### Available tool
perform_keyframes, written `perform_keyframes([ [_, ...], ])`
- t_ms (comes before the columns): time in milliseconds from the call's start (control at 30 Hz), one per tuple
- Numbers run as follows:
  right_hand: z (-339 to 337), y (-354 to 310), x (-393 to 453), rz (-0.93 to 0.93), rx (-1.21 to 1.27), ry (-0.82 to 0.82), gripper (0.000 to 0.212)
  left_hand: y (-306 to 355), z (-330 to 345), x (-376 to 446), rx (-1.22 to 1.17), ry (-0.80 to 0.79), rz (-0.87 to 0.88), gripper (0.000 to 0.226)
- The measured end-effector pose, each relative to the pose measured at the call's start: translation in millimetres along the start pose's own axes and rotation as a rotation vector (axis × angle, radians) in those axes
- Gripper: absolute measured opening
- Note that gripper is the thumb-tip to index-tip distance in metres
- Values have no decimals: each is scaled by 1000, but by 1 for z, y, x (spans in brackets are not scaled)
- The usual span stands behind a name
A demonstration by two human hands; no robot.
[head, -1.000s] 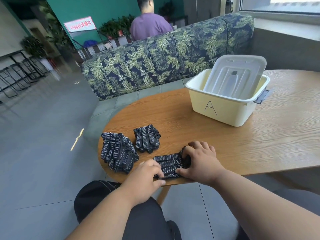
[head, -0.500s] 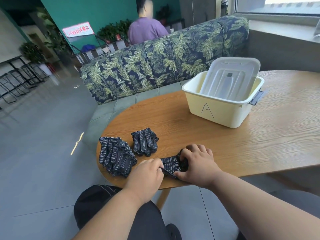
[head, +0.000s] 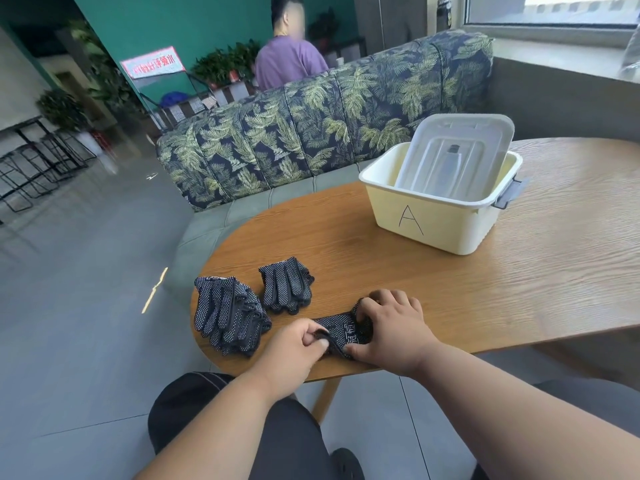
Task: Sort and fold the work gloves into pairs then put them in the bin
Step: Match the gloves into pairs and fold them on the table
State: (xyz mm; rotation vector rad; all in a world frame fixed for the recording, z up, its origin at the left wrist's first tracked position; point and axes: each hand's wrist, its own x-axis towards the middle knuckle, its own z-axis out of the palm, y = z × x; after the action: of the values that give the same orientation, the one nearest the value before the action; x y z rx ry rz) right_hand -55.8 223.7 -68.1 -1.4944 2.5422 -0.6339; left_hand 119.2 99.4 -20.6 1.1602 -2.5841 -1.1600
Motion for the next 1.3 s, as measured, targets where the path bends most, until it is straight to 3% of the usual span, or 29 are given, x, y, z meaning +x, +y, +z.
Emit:
perform_keyframes([
  [233,0,1,-2,-18,10,3,60,13,13,9,92,115,-84,18],
  [367,-3,4,-1,3,72,-20,41,18,21,12,259,240,-135,32],
  [467,-6,8,3,16,124,-17,22,20,23,13,383,307,-50,33],
  [533,-6,9,5,31,97,18,18,23,27,15,449,308,80,18],
  [567,-7,10,6,44,80,40,21,25,28,15,489,272,143,5],
  [667,-15,10,9,108,107,46,51,32,37,15,650,167,261,33],
  [733,-23,11,10,159,118,22,66,37,41,12,709,179,277,46],
  [900,-35,12,11,263,220,-108,56,42,59,-1,795,219,269,66],
  [1033,-38,13,14,308,530,-121,40,38,76,-4,785,284,231,70],
  [1167,-40,13,10,311,899,-177,29,37,79,-3,773,350,249,43],
  [1300,-50,4,7,279,1216,-278,24,35,72,-8,540,292,233,29],
])
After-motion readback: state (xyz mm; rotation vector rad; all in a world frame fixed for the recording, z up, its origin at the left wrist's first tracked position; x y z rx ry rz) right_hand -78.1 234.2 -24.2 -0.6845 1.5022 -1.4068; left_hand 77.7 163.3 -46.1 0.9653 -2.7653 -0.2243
